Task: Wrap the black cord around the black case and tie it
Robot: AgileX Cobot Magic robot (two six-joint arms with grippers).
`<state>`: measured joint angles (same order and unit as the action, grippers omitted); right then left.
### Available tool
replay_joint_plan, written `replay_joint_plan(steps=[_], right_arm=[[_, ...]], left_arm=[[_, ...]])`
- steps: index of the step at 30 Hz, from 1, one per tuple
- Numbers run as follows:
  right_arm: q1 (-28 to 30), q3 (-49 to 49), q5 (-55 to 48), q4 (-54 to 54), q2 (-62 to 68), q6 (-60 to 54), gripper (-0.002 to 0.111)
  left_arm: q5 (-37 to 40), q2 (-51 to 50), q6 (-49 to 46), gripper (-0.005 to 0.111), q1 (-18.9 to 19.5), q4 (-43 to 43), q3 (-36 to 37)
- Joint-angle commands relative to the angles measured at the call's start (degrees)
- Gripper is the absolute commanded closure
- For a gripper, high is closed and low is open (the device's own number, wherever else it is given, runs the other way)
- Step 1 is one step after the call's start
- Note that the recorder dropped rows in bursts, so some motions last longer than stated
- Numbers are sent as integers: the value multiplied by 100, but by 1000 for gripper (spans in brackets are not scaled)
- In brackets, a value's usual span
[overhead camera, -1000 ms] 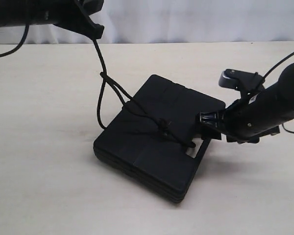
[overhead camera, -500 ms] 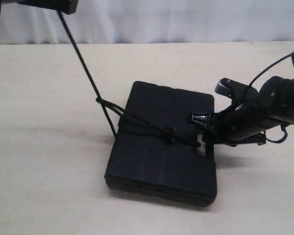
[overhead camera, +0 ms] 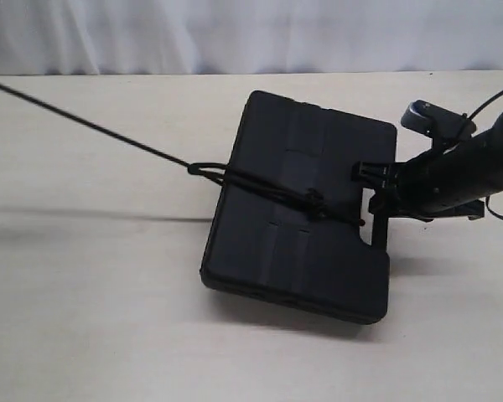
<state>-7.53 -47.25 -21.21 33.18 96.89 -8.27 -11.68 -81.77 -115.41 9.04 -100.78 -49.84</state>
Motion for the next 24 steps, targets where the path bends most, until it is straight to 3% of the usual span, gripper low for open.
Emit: replay_joint_plan(steps=[1,5,11,16,20,23,24], right_arm=[[97,-277,-187,1190,-70,-1290,104],[97,-495,-312,1426,-70,-1509,104],[97,-521,-312,1426,-32,-1488,104],[85,-521,-349,1663,69,-1506,104],[74,-521,-349,1937,145,-1568,104],[74,-536,-500,2973,362,-2311,104],[74,-536,-510,3134,429,-2397,104]], left_arm=[[-121,-25,-2,107,729,83,585],[-62,-83,-2,107,1376,83,743],[157,-176,10,107,1907,83,743],[865,-509,87,107,1919,83,743],[1928,-869,87,107,1919,83,743],[3324,-1158,87,105,1865,83,743],[3354,-1188,73,101,1797,83,743]])
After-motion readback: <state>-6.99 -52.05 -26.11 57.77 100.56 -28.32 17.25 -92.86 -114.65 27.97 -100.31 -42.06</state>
